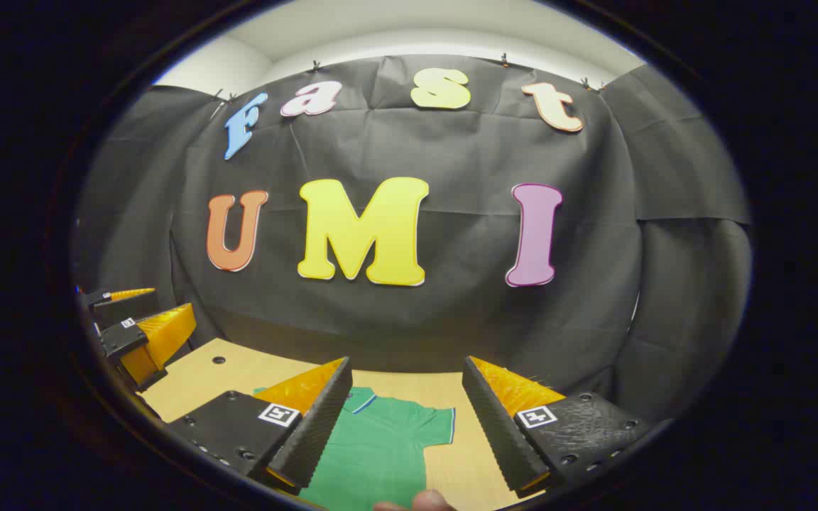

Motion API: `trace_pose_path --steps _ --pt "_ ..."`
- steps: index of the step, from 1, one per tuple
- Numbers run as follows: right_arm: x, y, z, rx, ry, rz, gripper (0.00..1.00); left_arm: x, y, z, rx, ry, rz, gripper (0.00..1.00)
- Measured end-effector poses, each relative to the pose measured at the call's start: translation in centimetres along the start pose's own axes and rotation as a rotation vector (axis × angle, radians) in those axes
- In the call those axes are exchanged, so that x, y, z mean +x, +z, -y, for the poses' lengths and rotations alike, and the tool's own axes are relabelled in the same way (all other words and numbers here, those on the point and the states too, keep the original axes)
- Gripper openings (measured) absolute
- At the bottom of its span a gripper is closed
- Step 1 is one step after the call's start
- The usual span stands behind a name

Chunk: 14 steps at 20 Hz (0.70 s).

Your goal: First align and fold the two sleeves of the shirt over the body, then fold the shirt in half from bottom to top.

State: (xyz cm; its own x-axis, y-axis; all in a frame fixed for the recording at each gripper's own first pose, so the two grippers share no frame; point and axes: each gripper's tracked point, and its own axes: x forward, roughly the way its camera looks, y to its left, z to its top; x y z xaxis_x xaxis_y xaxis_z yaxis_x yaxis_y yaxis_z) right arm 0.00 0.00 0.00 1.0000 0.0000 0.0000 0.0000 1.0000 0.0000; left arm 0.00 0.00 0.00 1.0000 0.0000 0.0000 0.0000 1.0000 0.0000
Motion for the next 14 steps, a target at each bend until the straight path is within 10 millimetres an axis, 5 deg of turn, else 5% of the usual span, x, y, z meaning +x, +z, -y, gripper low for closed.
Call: trace_pose_path --steps 14 --pt "0.4 -1.6 1.1 -0.008 -0.054 -0.068 0.96 0.3 -0.2 -0.4 -0.018 0.005 0.001 1.00"
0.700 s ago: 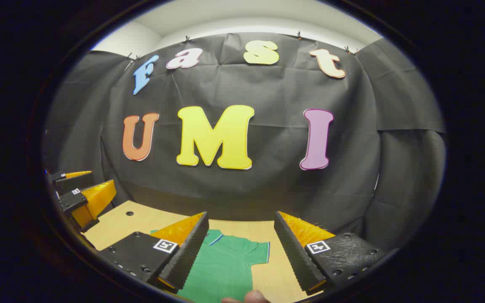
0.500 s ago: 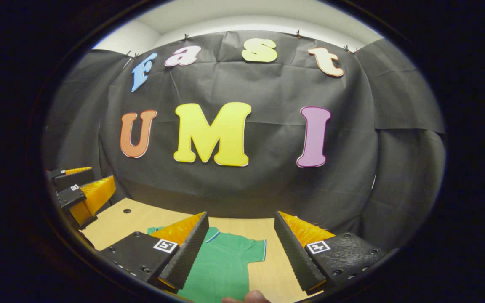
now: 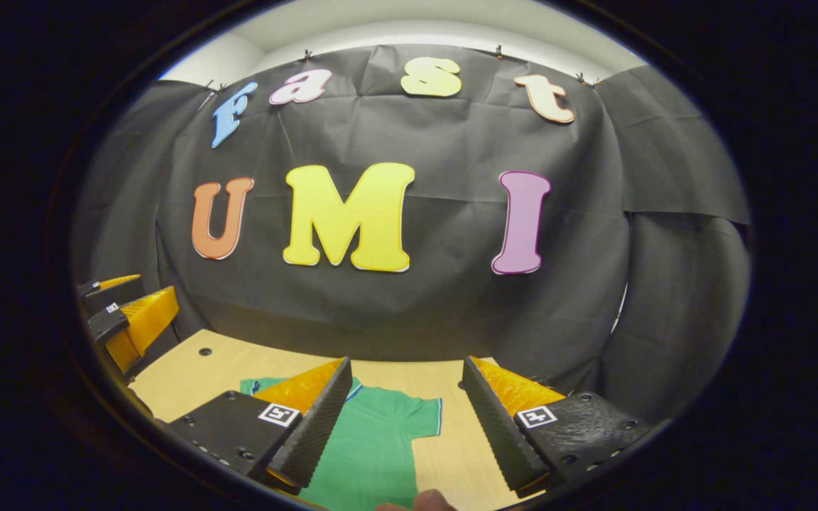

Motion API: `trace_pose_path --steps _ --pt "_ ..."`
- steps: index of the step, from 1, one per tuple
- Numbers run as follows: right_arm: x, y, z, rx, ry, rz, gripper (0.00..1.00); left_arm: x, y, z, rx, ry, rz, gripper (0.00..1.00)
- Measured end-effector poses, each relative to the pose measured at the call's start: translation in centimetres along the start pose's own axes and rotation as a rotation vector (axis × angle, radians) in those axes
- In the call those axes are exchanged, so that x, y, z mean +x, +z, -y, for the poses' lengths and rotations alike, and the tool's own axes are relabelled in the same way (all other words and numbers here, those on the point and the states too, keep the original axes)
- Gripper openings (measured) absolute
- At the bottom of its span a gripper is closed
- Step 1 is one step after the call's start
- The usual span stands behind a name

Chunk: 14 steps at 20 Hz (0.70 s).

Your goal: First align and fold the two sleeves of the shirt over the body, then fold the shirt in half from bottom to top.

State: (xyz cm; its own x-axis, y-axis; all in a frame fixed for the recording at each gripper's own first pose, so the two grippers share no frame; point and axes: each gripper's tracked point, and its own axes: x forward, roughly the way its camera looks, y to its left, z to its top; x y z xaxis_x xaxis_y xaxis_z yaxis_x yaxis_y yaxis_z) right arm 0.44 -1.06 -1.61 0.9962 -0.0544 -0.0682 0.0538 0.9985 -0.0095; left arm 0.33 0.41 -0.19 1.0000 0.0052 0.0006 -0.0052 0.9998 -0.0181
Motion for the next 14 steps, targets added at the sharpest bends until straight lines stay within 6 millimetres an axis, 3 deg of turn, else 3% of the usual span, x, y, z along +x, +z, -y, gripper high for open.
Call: trace_pose_path --steps 14 --pt "2.9 -3.6 1.9 -0.009 0.003 -0.104 0.95 -0.8 -0.6 -1.3 -0.016 0.070 -0.010 1.00"
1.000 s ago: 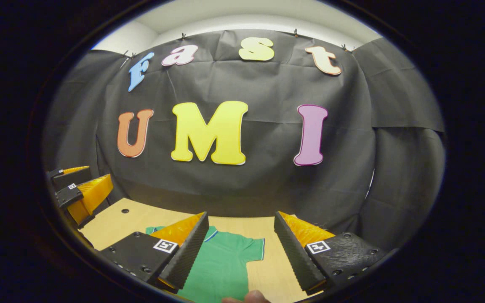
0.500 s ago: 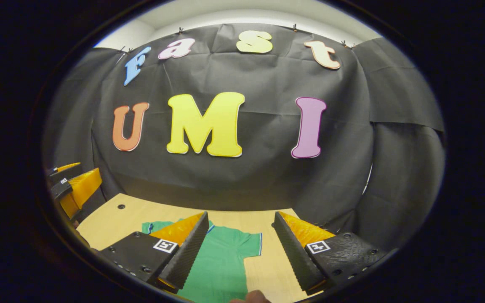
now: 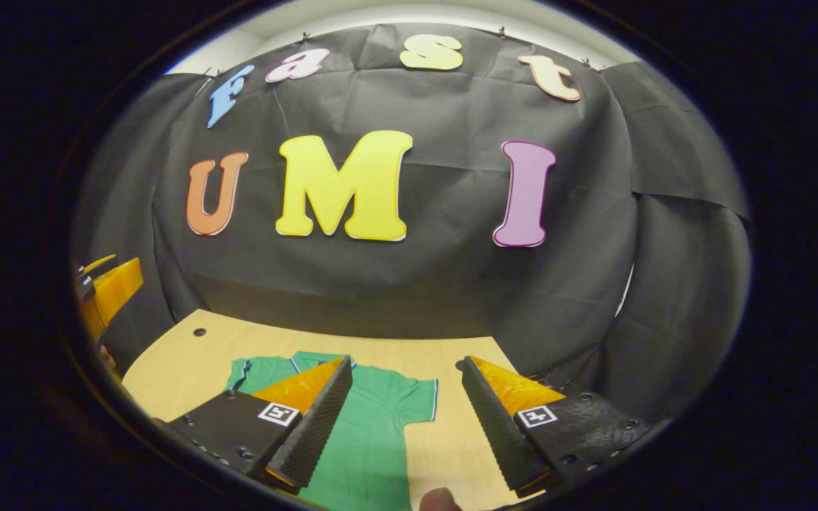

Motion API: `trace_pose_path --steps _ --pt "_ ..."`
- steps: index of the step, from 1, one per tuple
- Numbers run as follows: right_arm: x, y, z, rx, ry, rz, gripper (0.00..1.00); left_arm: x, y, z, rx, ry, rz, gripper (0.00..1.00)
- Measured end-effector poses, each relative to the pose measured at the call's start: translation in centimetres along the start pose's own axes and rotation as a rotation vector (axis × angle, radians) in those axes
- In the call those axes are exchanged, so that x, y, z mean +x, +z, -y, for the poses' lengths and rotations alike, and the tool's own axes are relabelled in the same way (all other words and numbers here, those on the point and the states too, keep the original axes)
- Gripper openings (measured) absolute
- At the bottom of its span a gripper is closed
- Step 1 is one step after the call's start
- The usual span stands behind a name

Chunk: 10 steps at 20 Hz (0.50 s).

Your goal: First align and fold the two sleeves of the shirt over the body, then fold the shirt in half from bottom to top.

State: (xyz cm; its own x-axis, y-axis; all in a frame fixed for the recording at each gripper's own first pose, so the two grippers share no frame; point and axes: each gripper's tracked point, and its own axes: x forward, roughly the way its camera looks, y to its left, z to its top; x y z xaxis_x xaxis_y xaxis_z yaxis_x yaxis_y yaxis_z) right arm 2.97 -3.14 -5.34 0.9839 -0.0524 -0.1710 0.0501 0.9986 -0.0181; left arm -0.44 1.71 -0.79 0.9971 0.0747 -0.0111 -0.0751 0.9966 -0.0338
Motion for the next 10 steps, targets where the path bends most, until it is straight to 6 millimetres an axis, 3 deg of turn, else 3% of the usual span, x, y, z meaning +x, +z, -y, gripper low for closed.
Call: trace_pose_path --steps 6,10 --pt "5.4 -4.6 2.4 -0.021 0.004 -0.140 0.95 0.4 -0.8 -0.2 0.008 0.031 -0.024 1.00" --pt "10.6 -8.1 4.0 -0.007 0.015 -0.254 0.96 1.2 -0.6 0.1 0.039 0.052 -0.016 1.00"
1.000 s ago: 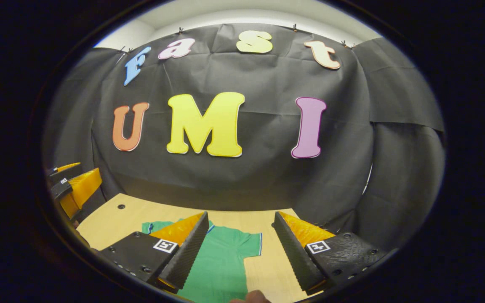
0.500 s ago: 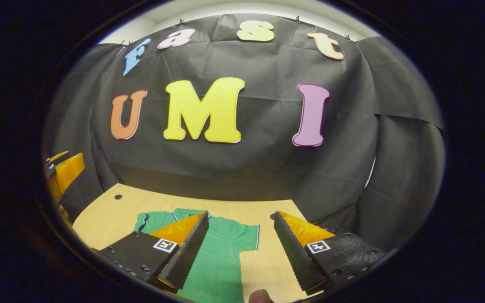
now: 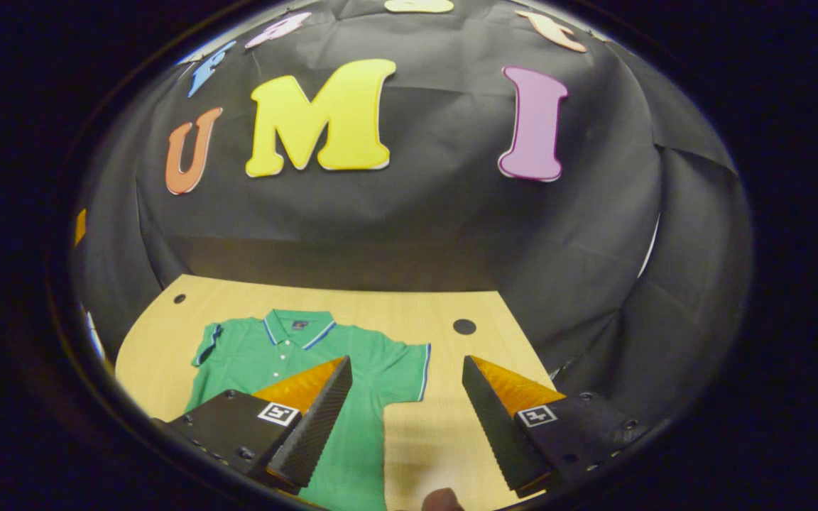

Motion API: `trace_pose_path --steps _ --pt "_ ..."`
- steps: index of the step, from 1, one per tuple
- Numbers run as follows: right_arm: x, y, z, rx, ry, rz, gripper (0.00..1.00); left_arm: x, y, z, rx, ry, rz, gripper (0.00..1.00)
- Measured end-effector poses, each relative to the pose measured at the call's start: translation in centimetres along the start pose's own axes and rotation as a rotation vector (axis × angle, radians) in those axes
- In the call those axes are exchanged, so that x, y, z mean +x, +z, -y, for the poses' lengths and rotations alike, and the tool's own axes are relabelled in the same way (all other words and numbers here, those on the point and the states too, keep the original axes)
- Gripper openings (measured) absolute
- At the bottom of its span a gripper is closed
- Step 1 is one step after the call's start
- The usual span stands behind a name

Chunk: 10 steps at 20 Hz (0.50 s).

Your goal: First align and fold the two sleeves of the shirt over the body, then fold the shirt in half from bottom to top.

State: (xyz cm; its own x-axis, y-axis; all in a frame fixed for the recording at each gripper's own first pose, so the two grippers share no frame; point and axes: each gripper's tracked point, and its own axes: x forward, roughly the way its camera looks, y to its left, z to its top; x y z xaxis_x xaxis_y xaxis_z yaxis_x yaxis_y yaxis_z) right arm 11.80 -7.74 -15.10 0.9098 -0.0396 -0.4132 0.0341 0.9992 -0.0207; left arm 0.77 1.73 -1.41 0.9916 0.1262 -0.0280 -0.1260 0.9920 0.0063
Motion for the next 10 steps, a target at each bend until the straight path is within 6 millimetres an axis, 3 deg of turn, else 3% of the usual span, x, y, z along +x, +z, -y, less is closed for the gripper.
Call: trace_pose_path --steps 4,10 --pt "7.9 -2.3 1.6 -0.017 -0.002 -0.090 0.96 0.7 -1.0 0.7 0.004 0.019 -0.043 1.00" --pt "17.7 -8.3 1.9 -0.017 0.016 -0.264 0.96 1.6 -2.0 0.6 0.031 0.066 -0.082 1.00"
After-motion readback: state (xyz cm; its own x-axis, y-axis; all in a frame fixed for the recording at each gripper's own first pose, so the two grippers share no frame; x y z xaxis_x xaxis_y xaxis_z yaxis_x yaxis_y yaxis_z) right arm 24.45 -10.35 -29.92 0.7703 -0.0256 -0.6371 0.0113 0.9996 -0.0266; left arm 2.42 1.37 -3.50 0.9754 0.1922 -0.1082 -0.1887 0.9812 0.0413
